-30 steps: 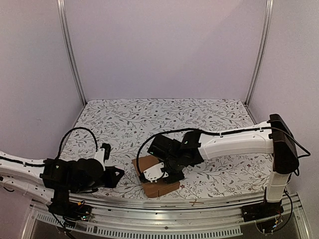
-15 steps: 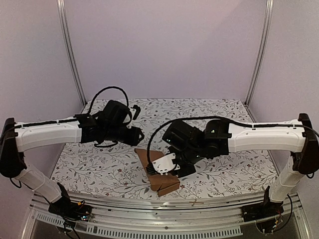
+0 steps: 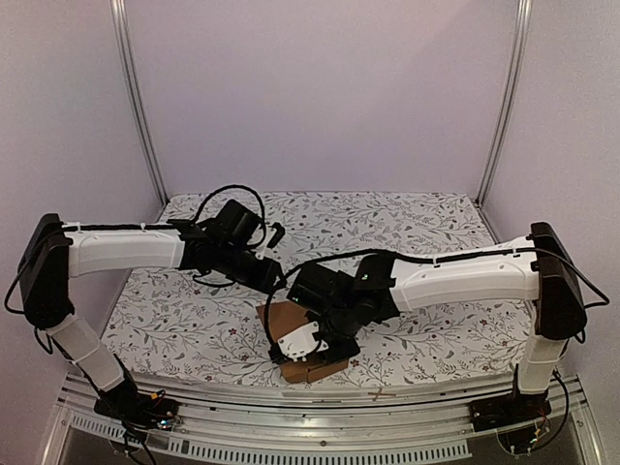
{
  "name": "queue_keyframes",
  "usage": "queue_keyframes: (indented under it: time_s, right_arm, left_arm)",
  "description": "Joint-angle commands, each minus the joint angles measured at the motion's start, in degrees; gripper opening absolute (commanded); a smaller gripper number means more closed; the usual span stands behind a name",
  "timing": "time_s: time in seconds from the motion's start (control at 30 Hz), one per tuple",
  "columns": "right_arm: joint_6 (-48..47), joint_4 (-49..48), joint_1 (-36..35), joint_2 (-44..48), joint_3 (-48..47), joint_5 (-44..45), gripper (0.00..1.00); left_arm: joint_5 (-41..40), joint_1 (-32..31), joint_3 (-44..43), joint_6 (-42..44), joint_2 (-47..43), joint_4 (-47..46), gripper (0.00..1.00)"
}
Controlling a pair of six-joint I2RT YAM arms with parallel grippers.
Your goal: Fold the paper box
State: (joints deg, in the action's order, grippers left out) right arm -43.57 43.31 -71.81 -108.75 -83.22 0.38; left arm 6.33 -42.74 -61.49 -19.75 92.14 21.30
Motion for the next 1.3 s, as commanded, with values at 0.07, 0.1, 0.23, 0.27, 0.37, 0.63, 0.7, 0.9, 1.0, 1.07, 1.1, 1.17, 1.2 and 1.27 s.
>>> queue_keyframes:
  time_s: [0.07,0.1,0.23,0.27,0.37,0.63,0.7,0.9,1.0,1.07,1.1,1.17,1.2,1.27]
  right_arm:
    - [0.8,0.9,-0.5,-1.5,-1.3,-0.7,0.29]
    - [0.8,0.9,-0.5,-1.5,-1.1,-0.7,0.28]
    - [0.6,0.8,-0.5,-1.1,0.0,-0.7,0.28]
    - [0.5,0.8,-0.5,-1.0,0.3,-0.7,0.28]
    - [0.4,0.9,-0.5,-0.9,0.6,-0.7,0.28]
    - [0.7,0.9,-0.5,-0.3,0.9,-0.7,0.28]
    - [1.2,1.6,-0.5,0.8,1.0,-0.8,0.28]
    - [1.4,3.2,-0.3,4.7,1.4,-4.4,0.29]
    - [1.1,3.2,-0.4,2.7,1.0,-6.0,0.29]
    - [1.3,3.2,-0.5,0.5,0.3,-6.4,0.29]
    - [1.3,3.2,-0.5,-1.0,-0.2,-6.4,0.29]
    - [1.1,2.8,-0.5,-2.7,-0.5,-5.9,0.29]
    - [0.8,2.5,-0.5,-3.6,-0.5,-5.4,0.29]
    - [0.7,2.2,-0.5,-4.4,-0.3,-4.7,0.28]
  left_arm:
    - [3.4,0.5,2.7,0.4,2.0,0.5,0.4]
    - [3.0,0.5,3.2,0.6,1.8,0.4,0.4]
    - [1.4,0.5,4.5,0.9,1.8,0.2,0.38]
    - [1.6,0.5,4.9,0.9,2.1,-0.5,0.38]
    - [1.9,0.5,5.4,0.7,4.0,-2.3,0.37]
    - [1.0,0.5,7.2,0.9,8.8,-4.3,0.32]
    - [0.5,0.5,7.8,1.0,8.8,-4.6,0.31]
    - [-0.3,0.5,8.4,0.8,8.0,-5.7,0.31]
    - [-1.5,0.5,8.1,0.6,6.9,-5.9,0.3]
    - [-3.2,0.5,8.0,0.5,5.2,-5.5,0.31]
    - [-4.3,0.5,8.0,0.6,3.8,-5.1,0.31]
    - [-6.0,0.6,8.5,0.5,0.5,-4.4,0.33]
    - [-7.4,0.6,8.8,0.3,-1.5,-4.1,0.34]
    - [-7.8,0.5,9.7,-0.2,-5.3,-4.0,0.37]
